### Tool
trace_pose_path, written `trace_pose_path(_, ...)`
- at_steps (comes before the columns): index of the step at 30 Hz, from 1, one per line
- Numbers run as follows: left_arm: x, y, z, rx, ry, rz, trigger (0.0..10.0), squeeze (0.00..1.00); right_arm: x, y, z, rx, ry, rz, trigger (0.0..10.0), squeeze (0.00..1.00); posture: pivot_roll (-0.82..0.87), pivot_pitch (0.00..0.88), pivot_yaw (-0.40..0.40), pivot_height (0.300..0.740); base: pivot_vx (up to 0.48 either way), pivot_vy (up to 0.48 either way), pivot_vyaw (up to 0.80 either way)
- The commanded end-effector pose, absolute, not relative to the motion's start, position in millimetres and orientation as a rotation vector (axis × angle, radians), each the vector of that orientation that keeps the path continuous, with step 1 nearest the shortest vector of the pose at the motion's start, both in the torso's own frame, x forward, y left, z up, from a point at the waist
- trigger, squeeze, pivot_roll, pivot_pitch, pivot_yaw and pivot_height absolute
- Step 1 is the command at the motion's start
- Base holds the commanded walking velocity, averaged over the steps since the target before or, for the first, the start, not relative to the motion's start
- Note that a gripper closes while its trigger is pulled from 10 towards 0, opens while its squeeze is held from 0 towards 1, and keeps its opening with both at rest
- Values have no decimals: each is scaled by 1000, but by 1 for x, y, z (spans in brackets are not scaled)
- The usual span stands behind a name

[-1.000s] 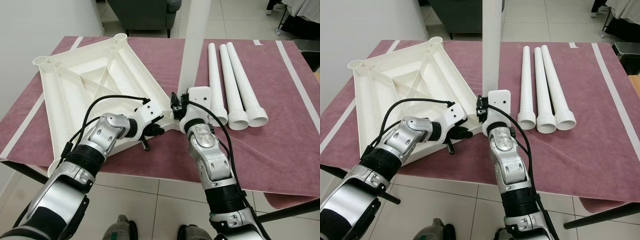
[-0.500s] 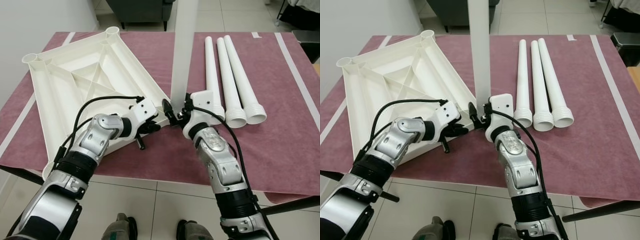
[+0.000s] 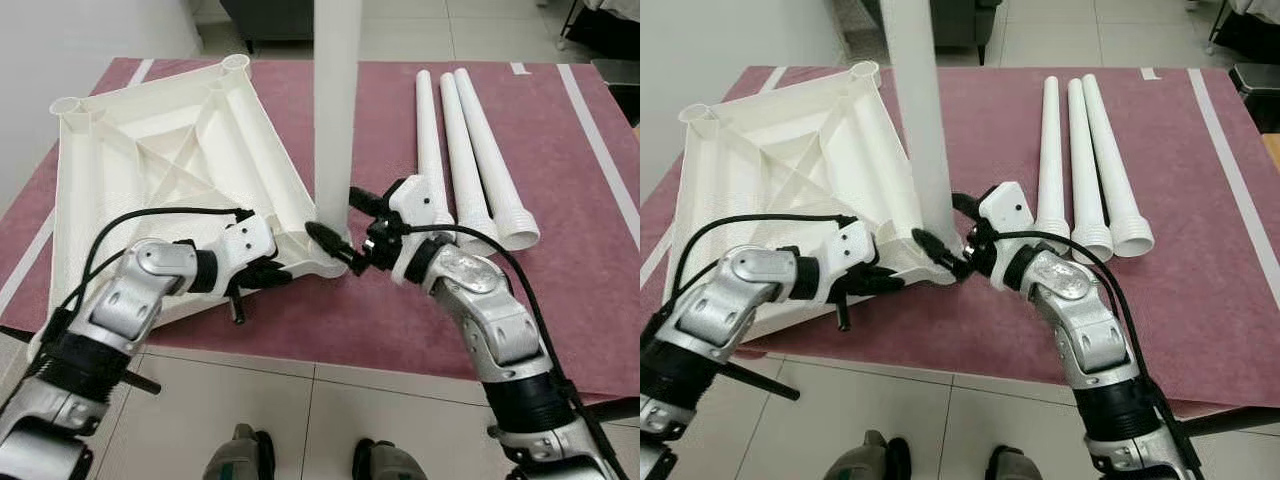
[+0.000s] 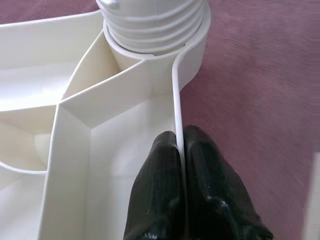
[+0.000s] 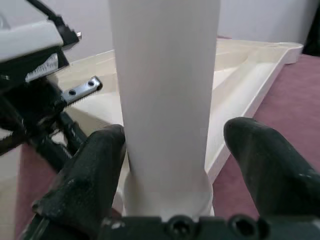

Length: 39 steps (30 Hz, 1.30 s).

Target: Building children table

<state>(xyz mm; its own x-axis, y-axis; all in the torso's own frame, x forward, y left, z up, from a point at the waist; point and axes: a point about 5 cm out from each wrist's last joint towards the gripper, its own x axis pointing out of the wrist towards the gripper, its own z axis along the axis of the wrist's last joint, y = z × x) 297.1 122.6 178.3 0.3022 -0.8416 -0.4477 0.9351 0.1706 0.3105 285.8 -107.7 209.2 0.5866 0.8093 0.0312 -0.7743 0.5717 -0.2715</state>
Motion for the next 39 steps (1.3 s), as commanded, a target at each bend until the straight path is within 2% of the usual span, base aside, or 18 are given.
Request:
trace_pose_path(1,288,119,194,634,126,-1377,10000,0,278,-98,207,-225,-149,1015,10000,0,26,131,102,740,0,0,0)
trace_pose_path(5,275,127,183,686,179,-1435,10000,0,269,-88,201,-212,-120,1118,10000,0,27,134,101,740,0,0,0)
trace_pose_path(16,275,120,169,662,211,-1416,10000,0,267,-79,198,-181,-111,1165,10000,0,18,138,96,740,0,0,0)
trace_pose_path(17,276,119,167,653,212,-1406,10000,0,267,-78,196,-174,-108,1165,2863,0,17,140,95,740,0,0,0)
trace_pose_path(18,276,119,167,653,212,-1406,10000,0,267,-78,196,-174,-108,1165,2863,0,17,140,95,740,0,0,0)
trace_pose_path(19,277,117,167,646,211,-1399,10000,0,266,-77,194,-169,-100,1162,0,0,16,140,96,740,0,0,0)
trace_pose_path(23,279,115,167,634,204,-1382,10000,0,268,-79,185,-178,-68,1125,0,0,16,141,96,740,0,0,0)
trace_pose_path(25,284,107,171,609,169,-1354,10000,0,279,-84,174,-206,-30,967,0,0,16,140,98,740,0,0,0)
trace_pose_path(32,293,97,178,587,126,-1310,10000,0,291,-89,170,-207,-14,769,0,0,17,136,98,740,0,0,0)
trace_pose_path(36,311,82,188,566,81,-1225,10000,0,306,-99,172,-176,-11,537,0,0,17,132,100,740,0,0,0)
trace_pose_path(39,314,79,189,561,76,-1213,10000,0,308,-100,172,-178,-15,500,0,0,15,129,102,740,0,0,0)
